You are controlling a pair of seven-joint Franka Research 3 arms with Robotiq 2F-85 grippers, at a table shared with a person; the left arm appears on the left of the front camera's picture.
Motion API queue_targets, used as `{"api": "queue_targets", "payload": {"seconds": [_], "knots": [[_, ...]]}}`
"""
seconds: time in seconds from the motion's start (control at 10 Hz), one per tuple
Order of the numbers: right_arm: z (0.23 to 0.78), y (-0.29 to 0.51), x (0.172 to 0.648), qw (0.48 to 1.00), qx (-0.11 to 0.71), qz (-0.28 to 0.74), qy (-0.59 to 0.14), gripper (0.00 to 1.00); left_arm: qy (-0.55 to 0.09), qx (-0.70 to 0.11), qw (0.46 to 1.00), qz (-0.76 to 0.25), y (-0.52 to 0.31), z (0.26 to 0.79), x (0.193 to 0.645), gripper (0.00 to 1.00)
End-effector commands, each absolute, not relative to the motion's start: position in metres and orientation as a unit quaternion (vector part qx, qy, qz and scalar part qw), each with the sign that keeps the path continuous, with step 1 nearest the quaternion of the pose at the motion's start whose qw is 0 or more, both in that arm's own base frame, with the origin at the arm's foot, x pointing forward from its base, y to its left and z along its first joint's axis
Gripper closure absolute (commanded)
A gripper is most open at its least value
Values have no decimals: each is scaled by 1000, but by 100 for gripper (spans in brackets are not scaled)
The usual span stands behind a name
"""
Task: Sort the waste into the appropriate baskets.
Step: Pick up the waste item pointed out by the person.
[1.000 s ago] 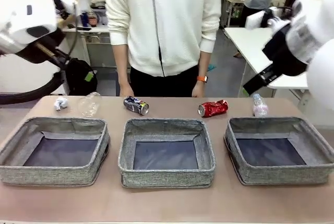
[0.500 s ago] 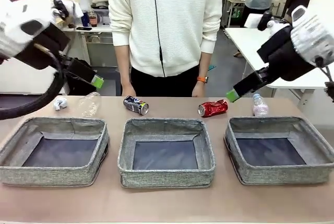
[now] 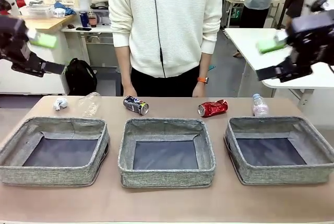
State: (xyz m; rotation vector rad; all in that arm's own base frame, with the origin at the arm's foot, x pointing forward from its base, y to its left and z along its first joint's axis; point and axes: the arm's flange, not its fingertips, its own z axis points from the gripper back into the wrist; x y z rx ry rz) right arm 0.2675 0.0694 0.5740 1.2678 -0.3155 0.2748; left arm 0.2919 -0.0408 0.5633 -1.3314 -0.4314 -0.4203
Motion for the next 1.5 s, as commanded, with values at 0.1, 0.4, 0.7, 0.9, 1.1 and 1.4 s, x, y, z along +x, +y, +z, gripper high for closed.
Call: {"api": "queue_targets", "payload": {"seconds": [0.1, 0.4, 0.7, 0.9, 1.1, 1.4], "knots": [[464, 51, 240, 717, 675, -43, -166, 0, -167, -646, 733, -135, -39, 492, 276, 0], [549, 32, 301, 737, 664, -3, -125, 0, -166, -667, 715, -129, -19, 538, 308, 0], [549, 32, 301, 737, 664, -3, -125, 0, -166, -667, 715, -129, -19, 538, 308, 0], [549, 32, 301, 737, 664, -3, -125, 0, -166, -667, 715, -129, -19, 538, 308, 0], [549, 32, 301, 737, 664, -3, -125, 0, -166, -667, 715, -129, -19, 538, 308, 0], [549, 32, 301, 737, 664, -3, -125, 0, -166, -667, 715, -129, -19, 538, 308, 0]]}}
